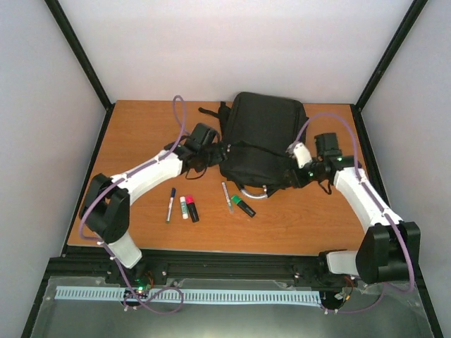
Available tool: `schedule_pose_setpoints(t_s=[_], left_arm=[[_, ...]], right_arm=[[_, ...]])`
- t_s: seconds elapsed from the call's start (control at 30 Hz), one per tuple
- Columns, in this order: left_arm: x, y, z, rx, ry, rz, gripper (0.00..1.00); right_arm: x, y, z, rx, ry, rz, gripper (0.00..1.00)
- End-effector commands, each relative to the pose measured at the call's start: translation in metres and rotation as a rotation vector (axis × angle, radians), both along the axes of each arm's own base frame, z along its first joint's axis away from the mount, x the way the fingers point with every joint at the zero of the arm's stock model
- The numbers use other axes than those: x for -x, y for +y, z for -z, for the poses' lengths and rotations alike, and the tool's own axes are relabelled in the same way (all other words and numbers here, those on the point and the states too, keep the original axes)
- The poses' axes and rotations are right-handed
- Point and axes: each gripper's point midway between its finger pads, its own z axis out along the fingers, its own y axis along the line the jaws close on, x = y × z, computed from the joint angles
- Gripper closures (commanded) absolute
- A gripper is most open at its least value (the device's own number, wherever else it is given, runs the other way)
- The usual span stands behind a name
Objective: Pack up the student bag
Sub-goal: Zip the student bag at the center of the board.
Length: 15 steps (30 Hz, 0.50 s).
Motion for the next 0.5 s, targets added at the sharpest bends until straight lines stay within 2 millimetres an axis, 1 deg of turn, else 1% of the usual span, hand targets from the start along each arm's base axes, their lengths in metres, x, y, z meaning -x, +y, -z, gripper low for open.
schedule_pose_setpoints(t_s=[0.0, 0.07, 0.2, 0.33, 0.47], left_arm=[[0.023, -0.030, 0.011, 0.283, 0.084, 0.013, 0.21], [0.026, -0.040, 0.013, 0.339, 0.085, 0.025, 0.28], [0.029, -0.061, 0.019, 0.379, 0.085, 0.045, 0.31], [0.033, -0.080, 0.028, 0.407, 0.117, 0.059, 0.31], [0.037, -0.094, 0.043, 0.427, 0.171, 0.053, 0.35]], right_arm=[[0.046, 0.038, 0.026, 0.019, 0.099, -0.164, 0.48], [0.051, 0.049, 0.031, 0.031, 0.117, -0.210, 0.49], [0.054, 0.062, 0.044, 0.038, 0.170, -0.248, 0.52], [0.050, 0.066, 0.060, 0.057, 0.209, -0.238, 0.52], [0.046, 0.067, 0.072, 0.059, 0.238, -0.218, 0.50]])
